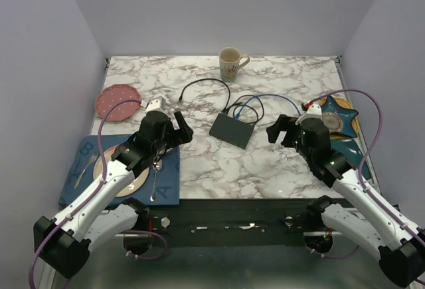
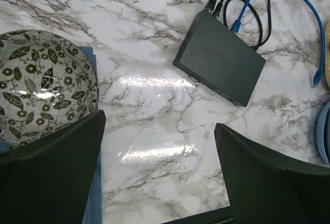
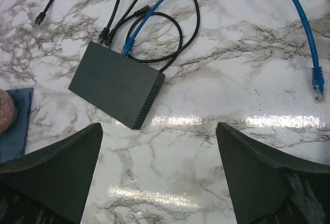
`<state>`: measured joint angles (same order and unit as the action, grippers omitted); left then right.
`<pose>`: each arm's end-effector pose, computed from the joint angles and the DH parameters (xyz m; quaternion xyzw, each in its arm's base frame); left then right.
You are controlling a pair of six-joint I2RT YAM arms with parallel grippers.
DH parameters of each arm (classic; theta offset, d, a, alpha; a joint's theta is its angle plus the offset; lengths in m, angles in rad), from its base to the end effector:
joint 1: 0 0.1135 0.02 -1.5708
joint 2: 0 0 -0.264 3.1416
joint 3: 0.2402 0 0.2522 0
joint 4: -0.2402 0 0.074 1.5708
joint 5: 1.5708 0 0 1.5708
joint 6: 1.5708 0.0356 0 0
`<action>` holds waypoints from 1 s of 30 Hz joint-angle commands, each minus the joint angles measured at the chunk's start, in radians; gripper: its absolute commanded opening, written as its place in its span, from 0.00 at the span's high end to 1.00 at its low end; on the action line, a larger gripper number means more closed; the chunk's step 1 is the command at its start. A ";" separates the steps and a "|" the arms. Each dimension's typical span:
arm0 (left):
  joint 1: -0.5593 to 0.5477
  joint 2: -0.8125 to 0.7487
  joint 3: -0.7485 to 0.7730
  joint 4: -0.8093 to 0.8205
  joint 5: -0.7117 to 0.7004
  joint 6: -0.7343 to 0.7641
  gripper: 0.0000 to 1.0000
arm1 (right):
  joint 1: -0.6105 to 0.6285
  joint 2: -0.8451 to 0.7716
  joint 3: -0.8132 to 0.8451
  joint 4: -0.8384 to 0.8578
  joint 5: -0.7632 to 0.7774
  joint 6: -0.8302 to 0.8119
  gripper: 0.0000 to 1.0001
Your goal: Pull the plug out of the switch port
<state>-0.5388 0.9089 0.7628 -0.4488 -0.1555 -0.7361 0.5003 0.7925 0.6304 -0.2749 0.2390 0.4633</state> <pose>0.1738 -0.0975 0.2843 -0.1230 0.8728 -0.2230 0.4164 0.1659 0.0811 0.2752 0.0485 0.8386 0.1579 0.5191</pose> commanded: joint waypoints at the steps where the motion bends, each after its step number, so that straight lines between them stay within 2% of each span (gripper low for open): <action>1: 0.002 -0.024 0.027 0.093 0.059 0.087 0.01 | 0.001 0.017 0.005 0.057 -0.033 -0.024 0.00; 6: 0.002 -0.005 -0.010 0.190 0.097 0.069 0.01 | 0.001 0.054 0.034 0.057 -0.004 -0.023 0.00; 10: 0.002 0.125 0.026 0.159 0.092 0.043 0.01 | 0.003 0.117 0.061 0.066 -0.003 -0.009 0.01; 13: -0.003 0.230 0.064 0.147 0.140 -0.008 0.06 | 0.001 0.233 0.115 0.091 -0.036 0.017 0.13; 14: -0.010 0.252 0.075 0.148 0.151 -0.020 0.10 | 0.001 0.269 0.135 0.098 -0.044 0.029 0.20; 17: -0.026 0.301 0.078 0.165 0.142 -0.054 0.15 | 0.003 0.427 0.211 0.101 -0.053 0.066 0.28; 21: -0.033 0.347 0.099 0.168 0.082 -0.068 0.19 | 0.001 0.588 0.299 0.105 -0.030 0.080 0.34; 22: -0.033 0.373 0.105 0.167 0.086 -0.074 0.21 | 0.001 0.623 0.316 0.105 -0.030 0.081 0.37; 23: -0.036 0.386 0.116 0.171 0.092 -0.075 0.27 | 0.001 0.681 0.334 0.105 -0.035 0.078 0.41; 24: -0.039 0.399 0.121 0.173 0.100 -0.077 0.30 | 0.000 0.712 0.368 0.103 -0.041 0.077 0.48; 27: -0.064 0.446 0.128 0.186 0.102 -0.086 0.36 | -0.002 0.797 0.413 0.102 -0.044 0.089 0.59; 30: -0.081 0.485 0.127 0.206 0.102 -0.092 0.36 | -0.009 0.858 0.442 0.100 -0.053 0.094 0.60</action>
<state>-0.5949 1.3514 0.8730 -0.2729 -0.0521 -0.8078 0.4999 1.5856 1.0172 -0.1791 0.1974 0.5400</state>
